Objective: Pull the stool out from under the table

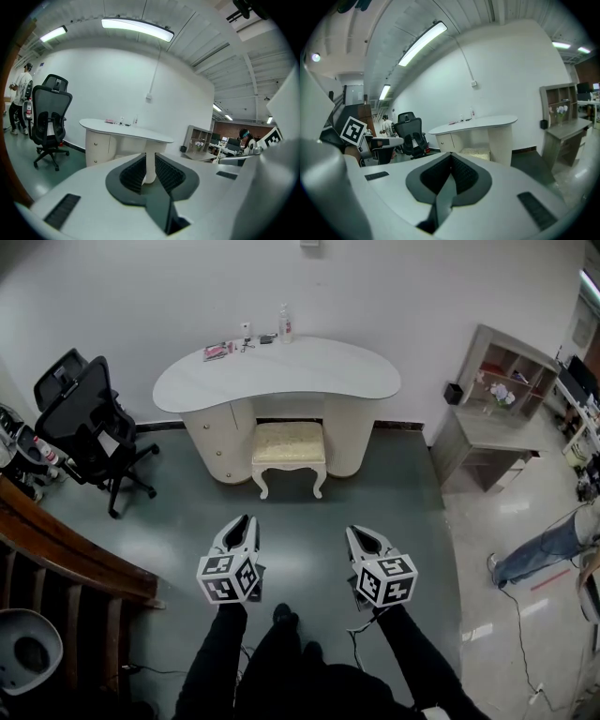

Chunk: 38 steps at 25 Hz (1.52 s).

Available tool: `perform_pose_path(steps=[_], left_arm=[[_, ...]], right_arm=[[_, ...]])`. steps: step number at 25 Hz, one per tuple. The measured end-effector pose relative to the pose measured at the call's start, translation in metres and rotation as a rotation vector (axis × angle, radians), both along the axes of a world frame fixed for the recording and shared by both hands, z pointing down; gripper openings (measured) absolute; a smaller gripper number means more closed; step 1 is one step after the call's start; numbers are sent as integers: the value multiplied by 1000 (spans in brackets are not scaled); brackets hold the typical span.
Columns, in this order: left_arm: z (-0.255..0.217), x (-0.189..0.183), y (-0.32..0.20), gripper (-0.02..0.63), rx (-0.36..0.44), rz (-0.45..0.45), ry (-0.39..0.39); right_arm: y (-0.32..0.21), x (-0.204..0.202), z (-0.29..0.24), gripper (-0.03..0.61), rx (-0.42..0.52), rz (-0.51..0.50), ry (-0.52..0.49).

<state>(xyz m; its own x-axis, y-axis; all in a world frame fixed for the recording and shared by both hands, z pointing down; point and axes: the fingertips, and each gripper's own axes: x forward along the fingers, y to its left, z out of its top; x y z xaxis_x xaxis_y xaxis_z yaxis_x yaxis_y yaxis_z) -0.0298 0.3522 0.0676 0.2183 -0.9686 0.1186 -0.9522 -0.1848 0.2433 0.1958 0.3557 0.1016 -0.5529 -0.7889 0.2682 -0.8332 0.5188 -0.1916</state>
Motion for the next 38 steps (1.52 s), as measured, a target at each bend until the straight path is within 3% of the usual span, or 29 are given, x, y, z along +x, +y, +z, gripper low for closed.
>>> perform_pose_path(steps=[7, 22, 32, 38], left_arm=[[16, -16, -66, 92, -38, 16, -21], [66, -81, -268, 183, -190, 45, -11], [91, -107, -340, 189, -251, 61, -20], [113, -103, -363, 189, -264, 91, -40]], right_arm=[[-66, -16, 23, 3, -44, 24, 16], [-258, -70, 53, 3, -163, 106, 34], [-336, -93, 77, 3, -204, 136, 90], [-360, -89, 101, 3, -212, 170, 124]])
